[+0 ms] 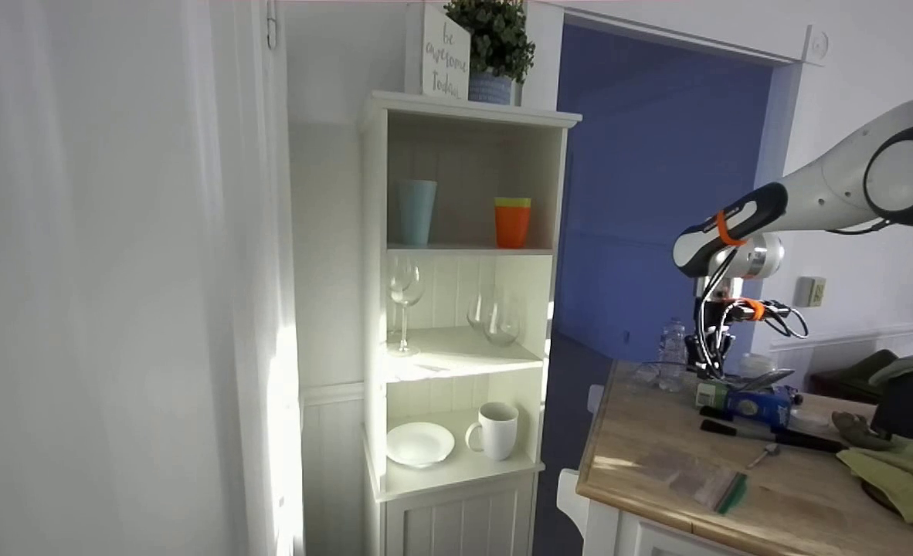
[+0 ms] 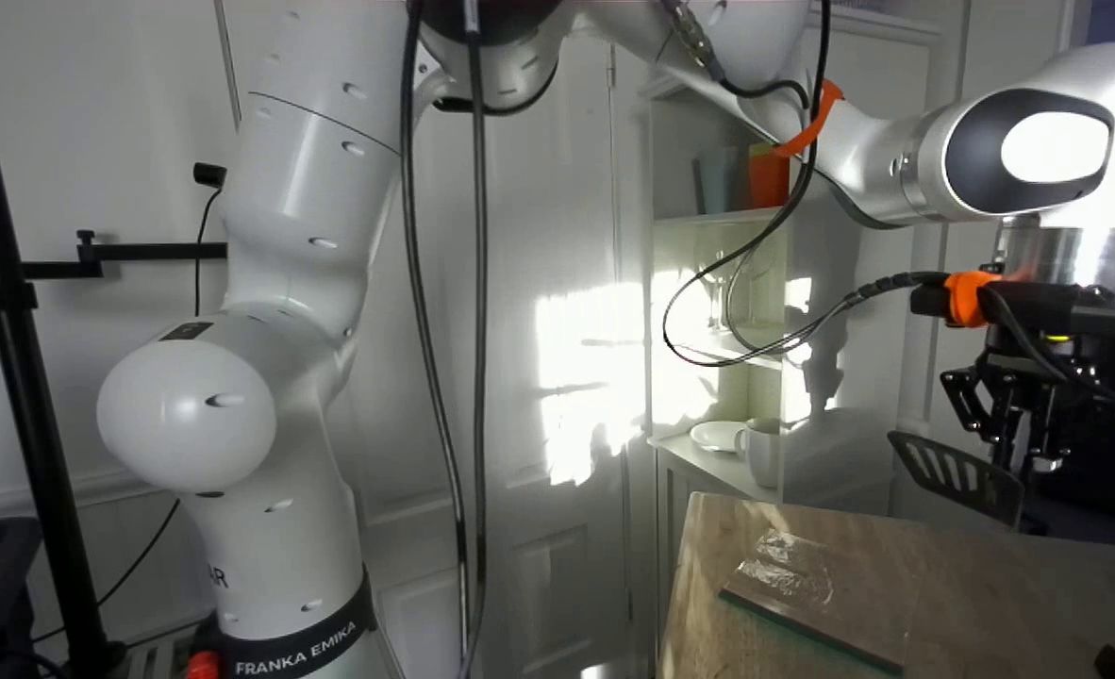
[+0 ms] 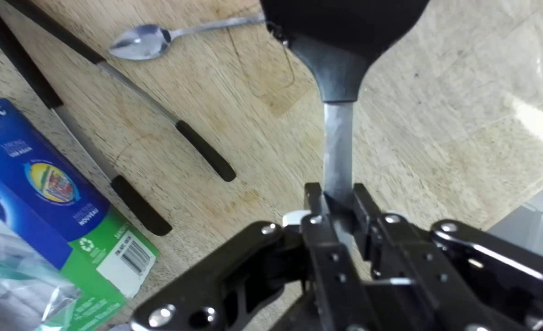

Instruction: Pick up the black spatula and put it on the right side of the kitchen counter, pick up the tongs and turn them ninety degrees anticlockwise, put the tongs on the kitchen counter next to the spatula

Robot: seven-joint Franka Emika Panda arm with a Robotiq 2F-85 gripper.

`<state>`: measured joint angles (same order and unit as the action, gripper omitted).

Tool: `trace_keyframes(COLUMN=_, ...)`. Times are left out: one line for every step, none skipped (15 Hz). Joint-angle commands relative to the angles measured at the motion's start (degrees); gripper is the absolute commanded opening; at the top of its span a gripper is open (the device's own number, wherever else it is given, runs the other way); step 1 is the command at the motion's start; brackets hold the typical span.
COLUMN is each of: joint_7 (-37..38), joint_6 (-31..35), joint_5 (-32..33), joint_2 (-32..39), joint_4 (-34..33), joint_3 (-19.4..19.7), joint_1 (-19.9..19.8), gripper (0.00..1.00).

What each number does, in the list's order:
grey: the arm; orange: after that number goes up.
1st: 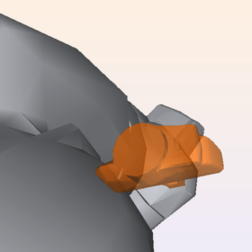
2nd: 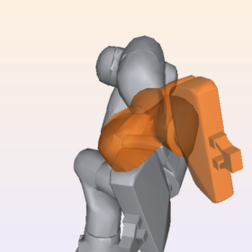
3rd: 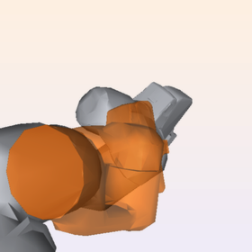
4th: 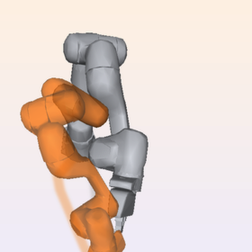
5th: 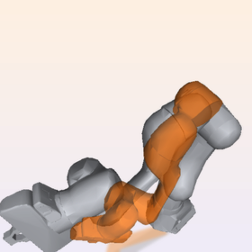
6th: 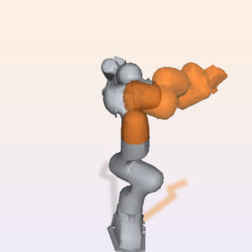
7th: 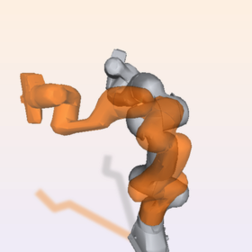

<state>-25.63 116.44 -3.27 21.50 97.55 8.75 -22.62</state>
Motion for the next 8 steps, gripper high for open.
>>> trace_keyframes(joint_7=-1.8, joint_6=2.2, joint_5=-1.4, joint_2=-10.3, joint_4=9.2, joint_3=1.8, joint_1=-0.8, gripper=0.04)
trace_keyframes(joint_7=-1.4, joint_6=2.8, joint_5=-1.7, joint_2=-12.3, joint_4=10.6, joint_3=2.6, joint_1=-0.8, gripper=0.04)
trace_keyframes(joint_7=-0.9, joint_6=3.7, joint_5=-1.9, joint_2=-14.0, joint_4=12.0, joint_3=3.3, joint_1=-0.7, gripper=0.04)
trace_keyframes(joint_7=-0.4, joint_6=4.4, joint_5=-1.8, joint_2=-15.4, joint_4=13.0, joint_3=4.1, joint_1=-0.5, gripper=0.04)
trace_keyframes(joint_7=0.3, joint_6=6.1, joint_5=-1.9, joint_2=-17.0, joint_4=14.5, joint_3=5.0, joint_1=-0.4, gripper=0.04)
trace_keyframes(joint_7=1.2, joint_6=6.7, joint_5=-2.1, joint_2=-18.4, joint_4=15.7, joint_3=5.8, joint_1=-0.4, gripper=0.04)
trace_keyframes(joint_7=2.3, joint_6=7.4, joint_5=-2.3, joint_2=-19.3, joint_4=16.5, joint_3=6.6, joint_1=-0.3, gripper=0.04)
trace_keyframes(joint_7=4.0, joint_6=7.9, joint_5=-2.7, joint_2=-20.2, joint_4=17.4, joint_3=7.4, joint_1=-0.3, gripper=0.04)
